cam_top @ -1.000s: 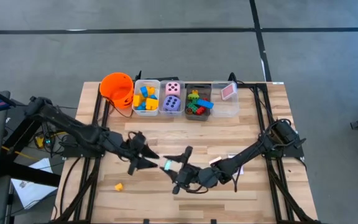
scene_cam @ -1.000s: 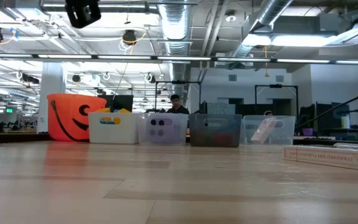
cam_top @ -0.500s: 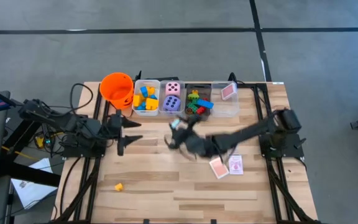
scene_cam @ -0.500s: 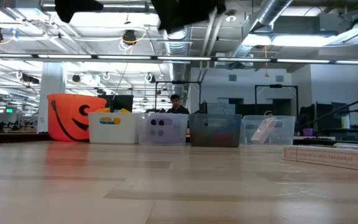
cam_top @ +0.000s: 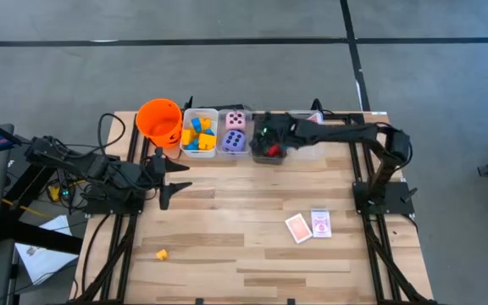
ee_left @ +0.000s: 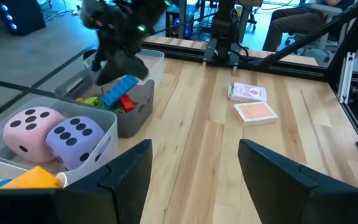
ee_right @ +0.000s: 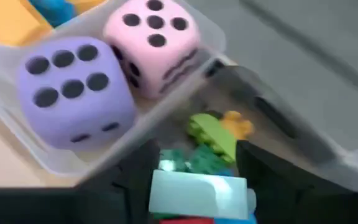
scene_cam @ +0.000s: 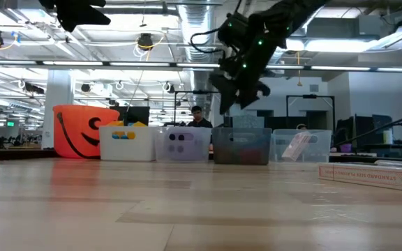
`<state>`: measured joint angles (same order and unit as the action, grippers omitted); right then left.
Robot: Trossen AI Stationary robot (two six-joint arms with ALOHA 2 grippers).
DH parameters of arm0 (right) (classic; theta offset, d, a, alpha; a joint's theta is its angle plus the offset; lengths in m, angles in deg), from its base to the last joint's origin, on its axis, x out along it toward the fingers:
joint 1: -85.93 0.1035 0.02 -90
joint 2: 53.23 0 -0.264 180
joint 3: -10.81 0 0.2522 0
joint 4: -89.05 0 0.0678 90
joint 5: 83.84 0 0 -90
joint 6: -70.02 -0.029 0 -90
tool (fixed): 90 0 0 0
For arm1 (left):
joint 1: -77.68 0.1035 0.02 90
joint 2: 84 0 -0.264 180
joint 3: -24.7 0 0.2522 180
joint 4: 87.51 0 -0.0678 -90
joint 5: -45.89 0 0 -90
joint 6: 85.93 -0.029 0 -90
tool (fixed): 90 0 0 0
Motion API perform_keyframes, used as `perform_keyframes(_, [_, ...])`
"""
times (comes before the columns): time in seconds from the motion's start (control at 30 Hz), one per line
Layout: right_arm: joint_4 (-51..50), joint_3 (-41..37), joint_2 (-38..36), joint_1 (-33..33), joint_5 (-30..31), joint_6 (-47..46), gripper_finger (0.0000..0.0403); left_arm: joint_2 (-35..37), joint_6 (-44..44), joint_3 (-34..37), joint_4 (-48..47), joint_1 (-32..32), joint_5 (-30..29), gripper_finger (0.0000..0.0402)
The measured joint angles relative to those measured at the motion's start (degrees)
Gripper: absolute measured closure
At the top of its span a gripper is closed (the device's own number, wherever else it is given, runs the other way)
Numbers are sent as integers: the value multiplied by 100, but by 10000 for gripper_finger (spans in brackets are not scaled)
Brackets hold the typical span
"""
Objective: Pick & Place Toys
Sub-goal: Put the light blue game piece into the black bin, then put the yellow game piece into the black bin
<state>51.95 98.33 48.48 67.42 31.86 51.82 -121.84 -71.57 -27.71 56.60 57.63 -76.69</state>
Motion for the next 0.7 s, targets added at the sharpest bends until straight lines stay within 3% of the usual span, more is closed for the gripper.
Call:
perform_keyframes(0.17, [216,1,57,-397,-1180,-34,96,-1,3,0,2,0,0,174])
perform_keyframes(0.37, [96,9,52,-295,-1776,-578,21,-3,2,0,3,0,0,174])
perform_keyframes(0.47, [354,9,52,286,-1806,-599,10,-38,8,0,-103,-21,234,176])
perform_keyframes(0.57, [805,9,52,1126,-1771,-548,9,-58,108,0,-317,-71,1276,179])
perform_keyframes(0.7, [1557,9,71,2376,-1050,-300,15,-241,936,0,-700,-320,2088,183])
